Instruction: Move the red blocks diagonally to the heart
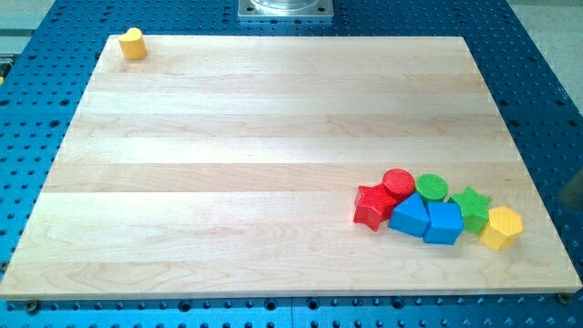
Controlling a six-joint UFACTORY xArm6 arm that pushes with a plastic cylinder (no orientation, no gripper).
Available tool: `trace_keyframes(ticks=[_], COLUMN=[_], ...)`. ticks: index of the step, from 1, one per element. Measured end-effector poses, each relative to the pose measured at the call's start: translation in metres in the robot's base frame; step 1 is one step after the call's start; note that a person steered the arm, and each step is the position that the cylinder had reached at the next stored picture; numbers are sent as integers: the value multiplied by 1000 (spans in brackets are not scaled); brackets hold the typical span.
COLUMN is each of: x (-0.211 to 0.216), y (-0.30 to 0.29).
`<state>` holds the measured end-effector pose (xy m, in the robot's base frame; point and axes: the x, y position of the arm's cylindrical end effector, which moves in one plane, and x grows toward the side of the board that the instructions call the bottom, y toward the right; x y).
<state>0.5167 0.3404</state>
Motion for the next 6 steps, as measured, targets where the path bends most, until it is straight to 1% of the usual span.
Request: trace_keyframes(ticks=[1,2,3,4,5,6], x=[-60,-99,-101,-74,-22,41], y=[-17,-80,-166,-251,-286,-262])
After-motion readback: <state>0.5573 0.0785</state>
